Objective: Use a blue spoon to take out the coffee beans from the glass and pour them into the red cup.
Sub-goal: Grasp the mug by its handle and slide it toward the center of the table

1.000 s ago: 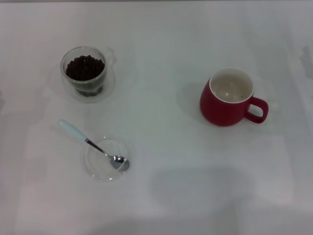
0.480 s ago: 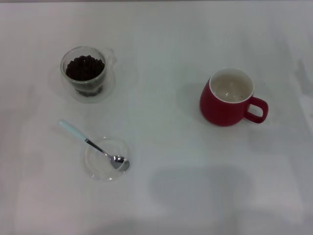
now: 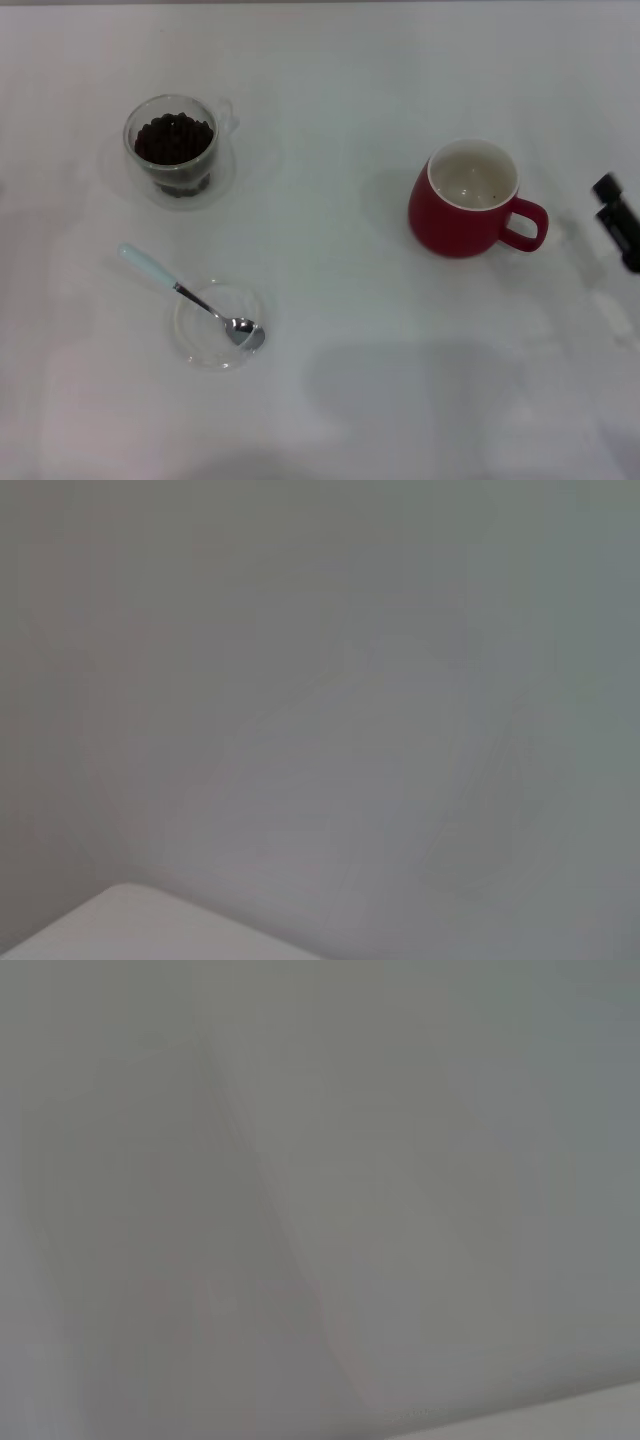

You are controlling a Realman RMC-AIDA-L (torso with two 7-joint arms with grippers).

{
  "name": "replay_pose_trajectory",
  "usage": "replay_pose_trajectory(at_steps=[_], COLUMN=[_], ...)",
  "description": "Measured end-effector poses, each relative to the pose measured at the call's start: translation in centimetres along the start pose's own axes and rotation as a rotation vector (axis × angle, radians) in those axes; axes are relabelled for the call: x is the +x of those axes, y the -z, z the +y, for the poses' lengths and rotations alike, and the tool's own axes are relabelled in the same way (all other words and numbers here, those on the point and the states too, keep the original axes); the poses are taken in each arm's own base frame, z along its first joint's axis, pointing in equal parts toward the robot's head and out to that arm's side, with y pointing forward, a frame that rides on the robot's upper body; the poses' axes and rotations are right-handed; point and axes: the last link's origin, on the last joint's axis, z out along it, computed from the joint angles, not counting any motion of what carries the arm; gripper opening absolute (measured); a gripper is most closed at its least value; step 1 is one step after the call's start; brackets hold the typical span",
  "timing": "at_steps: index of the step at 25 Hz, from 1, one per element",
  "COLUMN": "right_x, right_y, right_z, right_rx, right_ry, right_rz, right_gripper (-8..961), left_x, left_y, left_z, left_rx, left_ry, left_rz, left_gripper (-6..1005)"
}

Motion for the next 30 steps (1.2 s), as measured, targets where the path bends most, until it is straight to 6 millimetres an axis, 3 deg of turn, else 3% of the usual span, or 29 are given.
replay_pose_trajectory(at_steps=[9,12,30], right_x=[1.8,2.5,2.5], right_y=[1.4,0.7,-2.4], right_z=[1.8,1.6,-0.7], right_rx=[-0.172,-0.153,-0.05], right_ry=[0.065,0.078,0.114], right_rz=[0.13,0.182,0.233], right_gripper=[782,782,780], left_x=[0.4,0.4,0.3], left_y=[-1.3,-1.5,-0.8], left_z=[1.0,1.1,0.7], left_rx=[-0.032,-0.036,-0.026], left_ry=[0.005,0.022,0.066], left_rz=[0.012,0.013,0.013], left_gripper=[862,861,862])
